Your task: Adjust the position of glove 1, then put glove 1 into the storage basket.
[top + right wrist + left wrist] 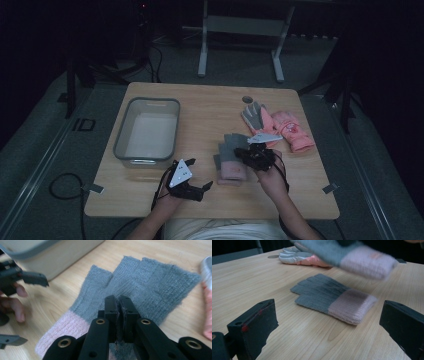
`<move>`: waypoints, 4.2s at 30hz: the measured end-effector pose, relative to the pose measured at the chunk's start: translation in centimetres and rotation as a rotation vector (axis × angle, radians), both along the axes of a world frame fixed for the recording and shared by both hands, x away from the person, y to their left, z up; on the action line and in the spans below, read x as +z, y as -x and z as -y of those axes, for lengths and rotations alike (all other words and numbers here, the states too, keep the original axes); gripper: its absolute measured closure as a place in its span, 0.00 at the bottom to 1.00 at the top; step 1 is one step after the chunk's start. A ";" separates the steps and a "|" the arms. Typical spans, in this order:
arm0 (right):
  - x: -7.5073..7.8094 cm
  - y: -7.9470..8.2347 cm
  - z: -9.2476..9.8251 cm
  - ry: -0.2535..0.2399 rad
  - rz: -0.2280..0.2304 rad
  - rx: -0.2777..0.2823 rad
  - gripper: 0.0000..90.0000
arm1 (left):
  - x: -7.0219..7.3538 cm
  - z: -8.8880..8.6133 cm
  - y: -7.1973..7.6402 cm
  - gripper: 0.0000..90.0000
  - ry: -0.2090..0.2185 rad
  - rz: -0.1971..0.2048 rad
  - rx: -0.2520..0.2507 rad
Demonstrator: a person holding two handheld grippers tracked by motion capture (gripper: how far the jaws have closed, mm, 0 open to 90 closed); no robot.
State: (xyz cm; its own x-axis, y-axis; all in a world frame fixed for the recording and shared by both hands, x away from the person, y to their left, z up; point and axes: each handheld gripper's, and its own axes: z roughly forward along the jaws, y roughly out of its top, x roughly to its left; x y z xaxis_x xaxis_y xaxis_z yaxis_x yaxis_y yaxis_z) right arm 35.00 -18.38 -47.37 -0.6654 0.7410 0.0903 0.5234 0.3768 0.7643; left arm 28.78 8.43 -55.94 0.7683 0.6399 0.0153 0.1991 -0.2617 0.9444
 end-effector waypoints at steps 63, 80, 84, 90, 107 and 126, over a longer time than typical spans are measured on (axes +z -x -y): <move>-6.9 -8.1 1.9 0.050 -0.158 0.004 0.52 | 1.4 8.4 -3.2 0.35 -0.457 0.010 -0.407; -7.2 -8.1 2.0 -0.003 -0.233 0.021 0.78 | 0.4 8.8 -2.8 0.49 -0.516 0.126 -0.359; -6.9 -8.1 1.6 0.021 -0.237 0.030 0.82 | 0.2 9.3 -2.6 0.55 -0.561 0.179 -0.334; -6.5 -7.9 1.1 0.026 -0.220 0.030 0.84 | 1.4 9.1 -3.1 0.77 -0.535 0.107 -0.329; -1.4 -7.8 -0.1 -0.042 -0.138 0.093 0.84 | 7.0 6.6 -3.9 0.78 -0.549 0.106 -0.339; 2.5 -8.6 -4.9 -0.040 -0.070 0.170 0.84 | 10.3 2.1 -4.2 0.78 -0.585 0.098 -0.283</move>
State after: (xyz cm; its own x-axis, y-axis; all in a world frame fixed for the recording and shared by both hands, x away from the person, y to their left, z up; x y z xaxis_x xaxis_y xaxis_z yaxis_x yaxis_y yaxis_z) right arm 43.59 -13.47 -44.85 -0.7719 0.6131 0.1679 0.5070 0.4344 0.7445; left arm 32.99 6.33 -45.62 0.8830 0.2783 0.3779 -0.0324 -0.7671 0.6407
